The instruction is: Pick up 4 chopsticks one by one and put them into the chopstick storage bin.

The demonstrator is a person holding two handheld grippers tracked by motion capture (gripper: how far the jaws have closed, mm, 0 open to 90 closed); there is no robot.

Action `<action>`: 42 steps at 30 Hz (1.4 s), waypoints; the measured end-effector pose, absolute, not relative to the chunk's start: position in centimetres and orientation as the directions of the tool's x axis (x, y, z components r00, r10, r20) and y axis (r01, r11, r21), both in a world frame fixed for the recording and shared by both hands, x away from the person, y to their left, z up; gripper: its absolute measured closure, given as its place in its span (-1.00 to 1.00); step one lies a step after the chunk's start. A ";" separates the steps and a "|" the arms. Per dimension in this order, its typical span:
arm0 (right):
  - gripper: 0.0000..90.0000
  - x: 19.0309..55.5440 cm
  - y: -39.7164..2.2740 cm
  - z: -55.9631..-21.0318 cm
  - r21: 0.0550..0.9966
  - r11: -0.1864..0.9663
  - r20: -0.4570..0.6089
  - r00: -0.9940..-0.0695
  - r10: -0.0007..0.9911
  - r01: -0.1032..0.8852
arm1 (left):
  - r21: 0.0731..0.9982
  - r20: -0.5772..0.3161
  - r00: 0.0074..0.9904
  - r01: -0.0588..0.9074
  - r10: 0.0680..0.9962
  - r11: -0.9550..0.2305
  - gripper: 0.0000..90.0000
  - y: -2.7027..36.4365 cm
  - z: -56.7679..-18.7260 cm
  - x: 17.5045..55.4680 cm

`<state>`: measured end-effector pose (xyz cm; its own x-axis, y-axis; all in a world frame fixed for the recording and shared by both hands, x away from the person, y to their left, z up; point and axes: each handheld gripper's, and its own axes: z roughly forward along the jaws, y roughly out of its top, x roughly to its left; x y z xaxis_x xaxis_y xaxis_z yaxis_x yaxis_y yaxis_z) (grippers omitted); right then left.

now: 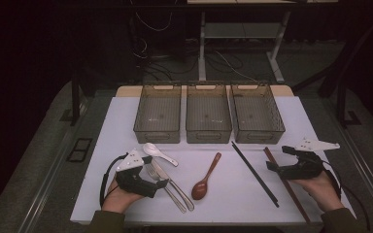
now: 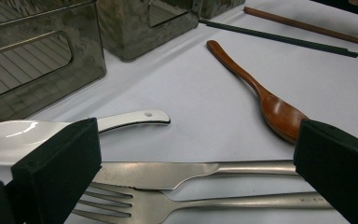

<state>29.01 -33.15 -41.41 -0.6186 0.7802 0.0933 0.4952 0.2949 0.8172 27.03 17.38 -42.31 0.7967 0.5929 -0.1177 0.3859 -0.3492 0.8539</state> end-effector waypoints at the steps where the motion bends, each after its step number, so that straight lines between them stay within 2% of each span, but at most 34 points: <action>1: -0.76 29.2 -33.2 -41.4 0.813 0.300 0.091 -0.619 0.780 0.499 | 0.855 -0.117 0.796 0.385 0.594 -0.348 -1.00 17.4 -42.3 27.0; 3: -0.68 29.6 -33.2 -41.5 0.811 0.295 0.096 -0.612 0.785 0.505 | 0.855 -0.116 0.798 0.383 0.592 -0.349 -1.00 17.4 -42.3 27.0; 8: -0.66 30.4 -33.1 -41.7 0.799 0.293 0.102 -0.598 0.795 0.525 | 0.857 -0.116 0.794 0.384 0.596 -0.344 -1.00 17.5 -42.4 27.0; 16: -0.49 31.8 -32.8 -41.8 0.778 0.316 0.090 -0.593 0.800 0.543 | 0.860 -0.114 0.791 0.381 0.601 -0.339 -1.00 17.5 -42.3 27.0; 26: 0.02 34.4 -32.3 -42.7 0.715 0.349 0.088 -0.574 0.814 0.605 | 0.860 -0.117 0.789 0.384 0.603 -0.336 -1.00 17.6 -42.2 27.0; 42: 0.36 35.8 -32.5 -43.9 0.661 0.347 0.090 -0.530 0.843 0.665 | 0.858 -0.112 0.792 0.381 0.600 -0.343 -0.98 17.7 -42.2 27.0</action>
<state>35.77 -32.48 -43.88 -0.5300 0.8432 0.0900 0.6648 0.3472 0.6614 27.00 17.68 -42.22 0.7918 0.6005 -0.1116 0.3813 -0.3433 0.8583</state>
